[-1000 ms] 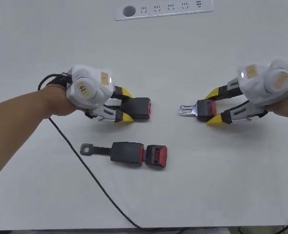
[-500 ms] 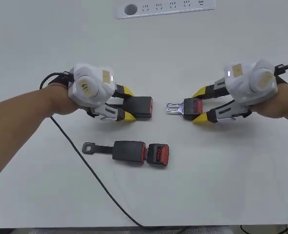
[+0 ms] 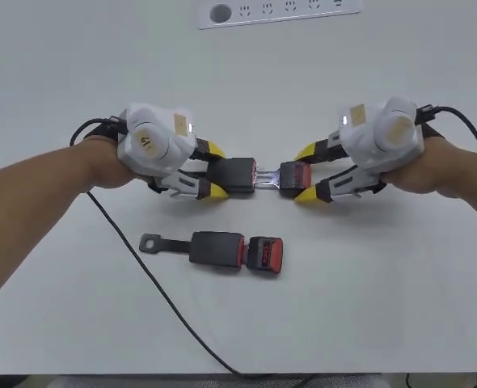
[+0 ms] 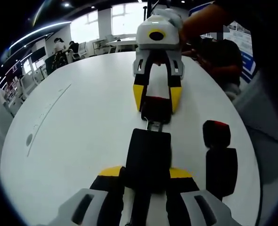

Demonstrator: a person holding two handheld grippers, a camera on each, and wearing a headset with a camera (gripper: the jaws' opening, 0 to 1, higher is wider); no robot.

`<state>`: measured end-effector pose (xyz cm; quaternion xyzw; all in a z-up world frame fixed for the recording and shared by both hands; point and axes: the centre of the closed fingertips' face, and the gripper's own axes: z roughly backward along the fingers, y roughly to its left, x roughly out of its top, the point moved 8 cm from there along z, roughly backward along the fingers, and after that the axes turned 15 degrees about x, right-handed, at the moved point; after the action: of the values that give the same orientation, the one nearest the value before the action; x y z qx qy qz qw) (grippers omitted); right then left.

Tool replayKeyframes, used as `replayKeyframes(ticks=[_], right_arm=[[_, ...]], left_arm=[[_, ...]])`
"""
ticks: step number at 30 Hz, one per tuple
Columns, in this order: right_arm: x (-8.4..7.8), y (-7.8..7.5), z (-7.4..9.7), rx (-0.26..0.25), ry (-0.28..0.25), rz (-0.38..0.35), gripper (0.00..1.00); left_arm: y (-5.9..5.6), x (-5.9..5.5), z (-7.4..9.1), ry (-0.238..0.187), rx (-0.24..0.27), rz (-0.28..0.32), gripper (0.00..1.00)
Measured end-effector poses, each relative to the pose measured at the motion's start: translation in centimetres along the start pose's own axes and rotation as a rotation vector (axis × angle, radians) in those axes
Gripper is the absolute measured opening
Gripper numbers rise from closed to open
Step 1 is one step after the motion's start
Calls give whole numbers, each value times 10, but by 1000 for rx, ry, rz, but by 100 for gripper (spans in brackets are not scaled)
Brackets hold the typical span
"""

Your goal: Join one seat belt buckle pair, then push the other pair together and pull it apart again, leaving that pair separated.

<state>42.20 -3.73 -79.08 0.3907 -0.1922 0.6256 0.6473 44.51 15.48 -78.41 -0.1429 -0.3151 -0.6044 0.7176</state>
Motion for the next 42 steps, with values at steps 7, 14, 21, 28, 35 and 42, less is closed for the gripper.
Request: replayKeyframes(ticks=[7,14,21,28,35,42], right_arm=[[4,-2,-3,-1,20,-6,35],[8,-5,-5,6,56,-17,34],[13,-8,-8,9,77,-20,34],[18,-11,-12,10,95,-22,34],[27,-16,-20,23,103,-20,34],[35,-18,-24,43,144,-3,33]], left_arm=[[-1,0,-1,-3,-3,-4,36],[-1,1,-3,6,-14,-33,35],[-2,2,-2,11,-16,-41,35],[-2,1,-1,10,-16,-42,34],[-1,1,0,12,-30,-62,34],[2,2,-2,25,-62,-106,34]])
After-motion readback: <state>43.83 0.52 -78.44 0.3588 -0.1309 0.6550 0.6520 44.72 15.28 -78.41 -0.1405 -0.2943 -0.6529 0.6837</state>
